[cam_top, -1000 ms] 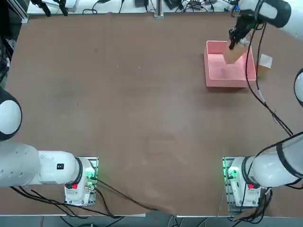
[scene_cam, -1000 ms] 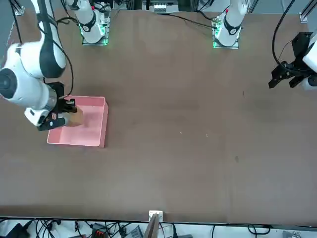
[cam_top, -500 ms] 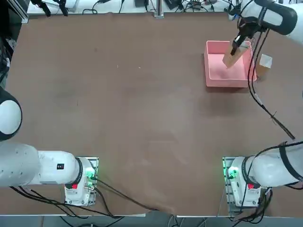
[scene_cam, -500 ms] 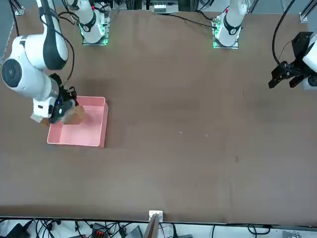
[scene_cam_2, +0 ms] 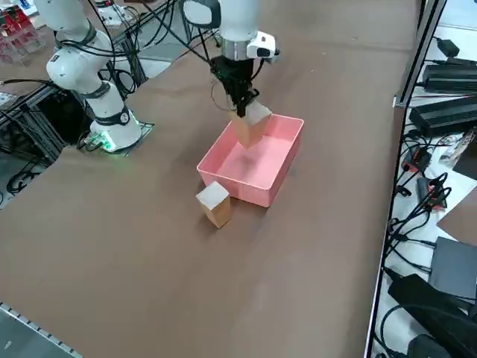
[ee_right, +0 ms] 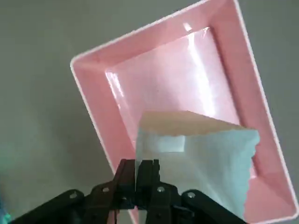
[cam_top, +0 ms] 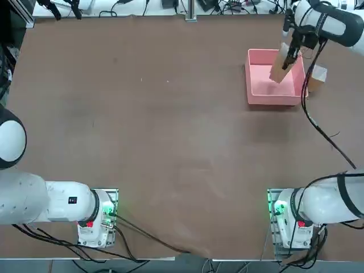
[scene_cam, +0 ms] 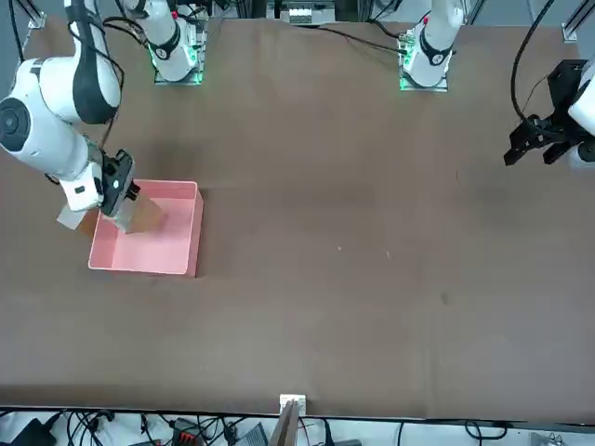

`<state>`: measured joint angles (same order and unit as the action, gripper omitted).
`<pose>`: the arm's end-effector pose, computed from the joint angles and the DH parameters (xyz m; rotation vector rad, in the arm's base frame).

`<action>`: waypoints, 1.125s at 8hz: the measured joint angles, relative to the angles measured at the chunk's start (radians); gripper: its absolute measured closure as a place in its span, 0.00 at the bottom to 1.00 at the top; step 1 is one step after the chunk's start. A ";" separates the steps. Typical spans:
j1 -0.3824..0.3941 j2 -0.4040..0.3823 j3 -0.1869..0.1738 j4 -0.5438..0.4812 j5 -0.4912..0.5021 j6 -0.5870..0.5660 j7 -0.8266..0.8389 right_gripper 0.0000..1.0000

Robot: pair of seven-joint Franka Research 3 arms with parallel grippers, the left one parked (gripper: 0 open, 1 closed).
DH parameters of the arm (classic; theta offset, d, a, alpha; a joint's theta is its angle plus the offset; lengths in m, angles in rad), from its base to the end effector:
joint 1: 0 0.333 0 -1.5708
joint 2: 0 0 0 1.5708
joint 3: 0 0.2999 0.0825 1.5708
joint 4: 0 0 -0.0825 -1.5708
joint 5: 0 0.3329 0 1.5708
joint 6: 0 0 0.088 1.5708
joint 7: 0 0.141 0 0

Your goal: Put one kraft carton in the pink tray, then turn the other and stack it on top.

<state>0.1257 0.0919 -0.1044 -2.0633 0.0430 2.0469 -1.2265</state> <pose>0.5049 0.0149 0.3598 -2.4995 -1.7580 0.1118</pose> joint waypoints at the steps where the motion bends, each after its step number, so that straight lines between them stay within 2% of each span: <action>1: -0.014 -0.002 -0.001 -0.037 0.000 0.060 -0.072 0.98; 4: -0.028 -0.007 0.000 -0.143 0.000 0.247 -0.202 0.98; 9: -0.026 -0.002 0.009 -0.190 -0.034 0.310 -0.254 0.97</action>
<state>0.0992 0.0899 -0.0958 -2.2534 0.0092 2.3571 -1.4803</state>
